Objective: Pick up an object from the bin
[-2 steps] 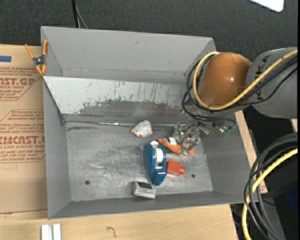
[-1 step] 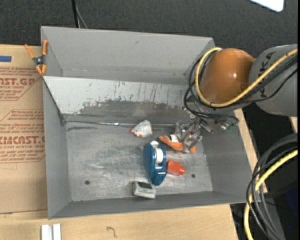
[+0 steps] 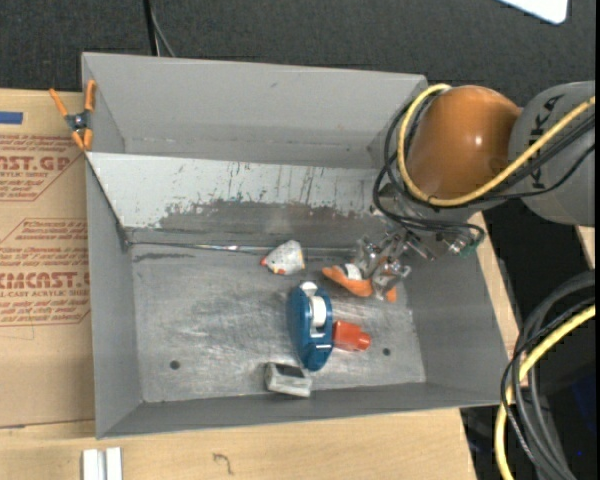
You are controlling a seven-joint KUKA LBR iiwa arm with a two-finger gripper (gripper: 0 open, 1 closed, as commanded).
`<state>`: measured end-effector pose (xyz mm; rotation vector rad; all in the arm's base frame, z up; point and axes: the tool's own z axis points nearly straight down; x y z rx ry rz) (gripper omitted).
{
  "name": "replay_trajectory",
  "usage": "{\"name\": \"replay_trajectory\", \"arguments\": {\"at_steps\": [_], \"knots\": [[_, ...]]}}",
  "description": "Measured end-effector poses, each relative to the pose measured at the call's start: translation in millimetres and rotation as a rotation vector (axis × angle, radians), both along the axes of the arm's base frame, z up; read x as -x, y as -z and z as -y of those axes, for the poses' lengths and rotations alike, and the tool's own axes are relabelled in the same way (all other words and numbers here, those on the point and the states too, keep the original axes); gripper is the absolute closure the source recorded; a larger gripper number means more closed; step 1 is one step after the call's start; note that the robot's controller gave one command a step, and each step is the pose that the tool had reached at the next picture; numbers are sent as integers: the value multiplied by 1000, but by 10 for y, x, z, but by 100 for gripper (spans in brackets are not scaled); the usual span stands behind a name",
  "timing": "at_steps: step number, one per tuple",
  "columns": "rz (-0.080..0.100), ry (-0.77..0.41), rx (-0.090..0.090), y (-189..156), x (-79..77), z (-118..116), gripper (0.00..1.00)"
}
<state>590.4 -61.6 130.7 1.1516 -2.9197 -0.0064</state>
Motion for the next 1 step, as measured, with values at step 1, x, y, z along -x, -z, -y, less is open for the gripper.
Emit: {"name": "replay_trajectory", "arguments": {"at_steps": [1], "knots": [[4,0,1,-199,-11,3,100]]}}
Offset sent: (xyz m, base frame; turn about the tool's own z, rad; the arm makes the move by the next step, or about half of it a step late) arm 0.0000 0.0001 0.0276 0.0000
